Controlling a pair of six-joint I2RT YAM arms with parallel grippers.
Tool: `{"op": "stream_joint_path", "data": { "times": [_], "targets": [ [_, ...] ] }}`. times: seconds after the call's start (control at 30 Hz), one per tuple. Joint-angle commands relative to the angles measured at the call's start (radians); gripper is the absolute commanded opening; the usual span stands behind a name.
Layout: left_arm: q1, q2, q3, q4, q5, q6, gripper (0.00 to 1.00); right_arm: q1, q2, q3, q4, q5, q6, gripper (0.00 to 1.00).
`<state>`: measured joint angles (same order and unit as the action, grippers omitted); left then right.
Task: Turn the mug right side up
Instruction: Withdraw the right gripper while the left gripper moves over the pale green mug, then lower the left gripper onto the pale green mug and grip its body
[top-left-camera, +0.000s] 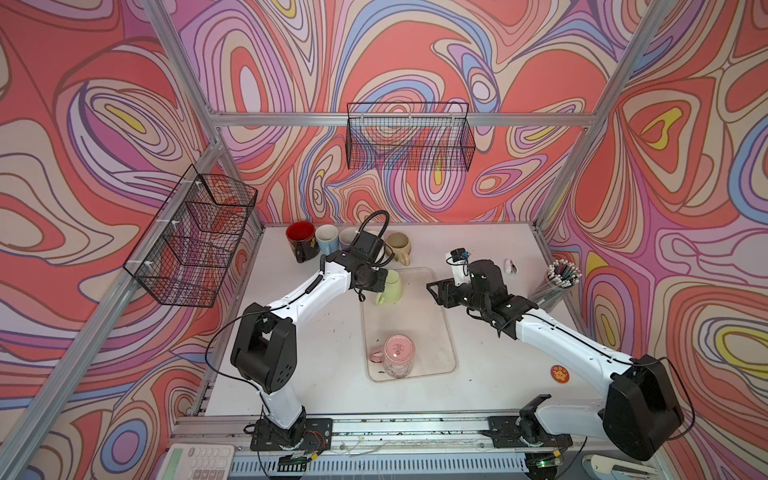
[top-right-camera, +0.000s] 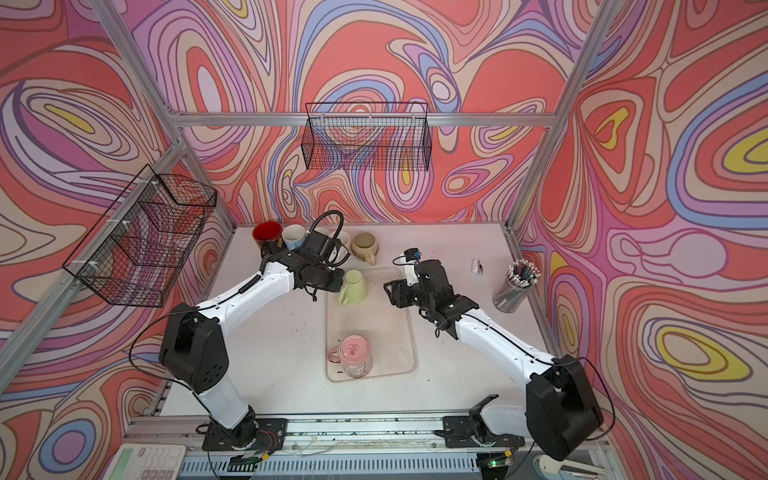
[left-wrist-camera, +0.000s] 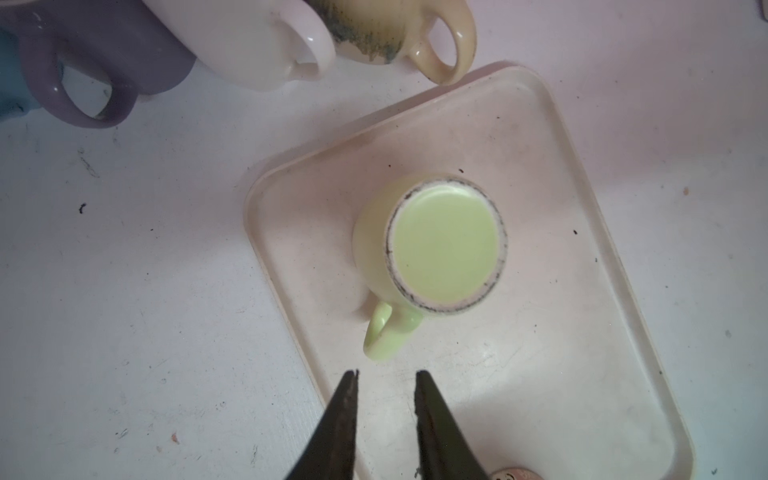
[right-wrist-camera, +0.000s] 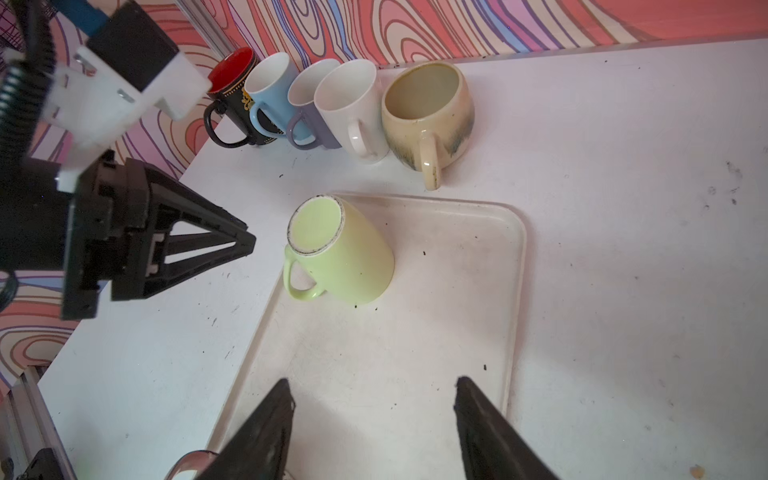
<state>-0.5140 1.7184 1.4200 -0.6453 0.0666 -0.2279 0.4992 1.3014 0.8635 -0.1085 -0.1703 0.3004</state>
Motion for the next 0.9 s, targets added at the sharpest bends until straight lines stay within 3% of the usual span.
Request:
{"op": "stream_joint_path", "data": {
  "times": [0.0,0.33,0.87],
  "targets": [
    [-0.021,-0.031,0.002,-0.073,0.04,0.11,0.4,0.005,-0.014,-0.014,-0.002,0.023,-0.002,0.66],
    [-0.035,0.045,0.038,-0.098,-0.002,0.198,0.43,0.006,-0.022,-0.033,0.017,0.017,0.009,0.67],
    [-0.035,0.21,0.137,-0.12,-0.039,0.223,0.44,0.006,-0.011,-0.038,0.035,-0.016,0.017,0.67]
  ]
}}
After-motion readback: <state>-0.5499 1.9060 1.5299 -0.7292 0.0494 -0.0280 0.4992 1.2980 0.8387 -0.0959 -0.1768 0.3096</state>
